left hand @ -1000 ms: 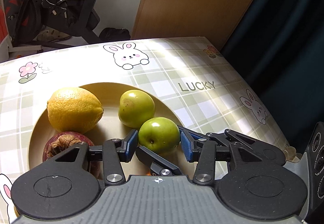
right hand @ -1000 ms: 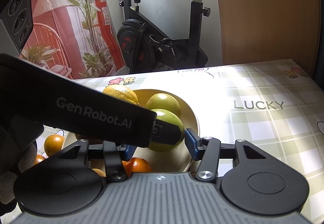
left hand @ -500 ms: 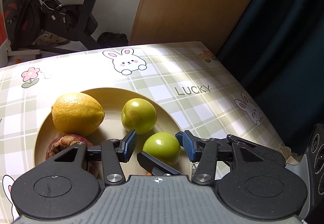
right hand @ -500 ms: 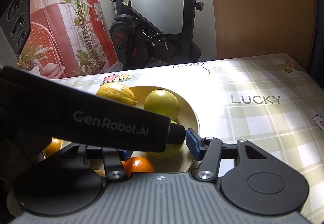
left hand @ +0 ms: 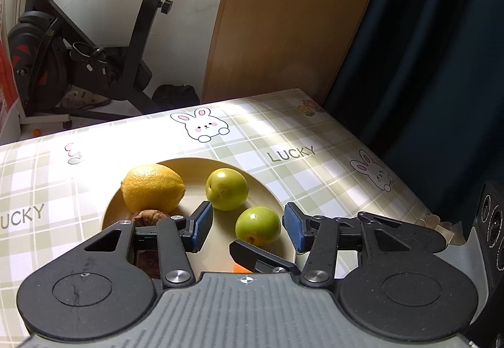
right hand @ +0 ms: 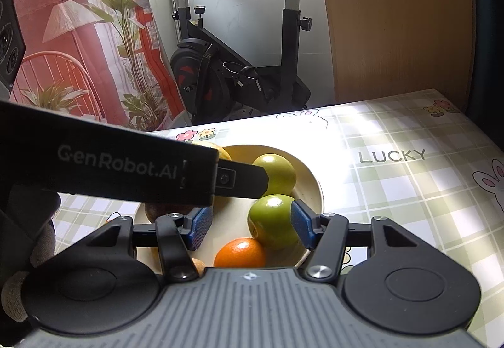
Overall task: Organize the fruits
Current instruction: 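Withdraw the left gripper and move it to a brownish orange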
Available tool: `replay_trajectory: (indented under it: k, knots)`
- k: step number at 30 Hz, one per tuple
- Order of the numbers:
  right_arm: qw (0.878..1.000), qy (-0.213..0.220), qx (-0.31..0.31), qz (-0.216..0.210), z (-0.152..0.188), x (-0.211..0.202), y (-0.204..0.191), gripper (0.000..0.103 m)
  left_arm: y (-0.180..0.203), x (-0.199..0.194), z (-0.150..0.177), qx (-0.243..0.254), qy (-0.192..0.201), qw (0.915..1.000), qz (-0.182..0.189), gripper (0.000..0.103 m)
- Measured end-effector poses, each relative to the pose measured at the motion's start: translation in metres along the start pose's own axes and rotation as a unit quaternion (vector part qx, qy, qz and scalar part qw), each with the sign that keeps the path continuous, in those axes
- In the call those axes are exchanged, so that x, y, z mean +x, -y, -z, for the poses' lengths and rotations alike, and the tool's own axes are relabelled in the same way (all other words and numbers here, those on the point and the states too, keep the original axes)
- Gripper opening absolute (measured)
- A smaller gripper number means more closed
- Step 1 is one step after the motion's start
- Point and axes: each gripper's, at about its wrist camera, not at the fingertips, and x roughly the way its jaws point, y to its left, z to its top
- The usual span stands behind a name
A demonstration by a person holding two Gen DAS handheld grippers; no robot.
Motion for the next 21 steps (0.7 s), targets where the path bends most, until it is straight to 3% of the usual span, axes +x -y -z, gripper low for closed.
replay_trajectory:
  k: [9, 21]
  knots:
    - [0.999, 0.017, -0.024, -0.020, 0.001, -0.018, -0.031, 0.058, -0.024, -0.057, 0.008, 0.000, 0.048, 0.9981, -0.037, 0.053]
    - [0.997, 0.021, -0.041, -0.064, 0.007, -0.023, -0.066, 0.058, -0.074, -0.128, 0.029, -0.025, 0.081, 0.9909, -0.105, 0.053]
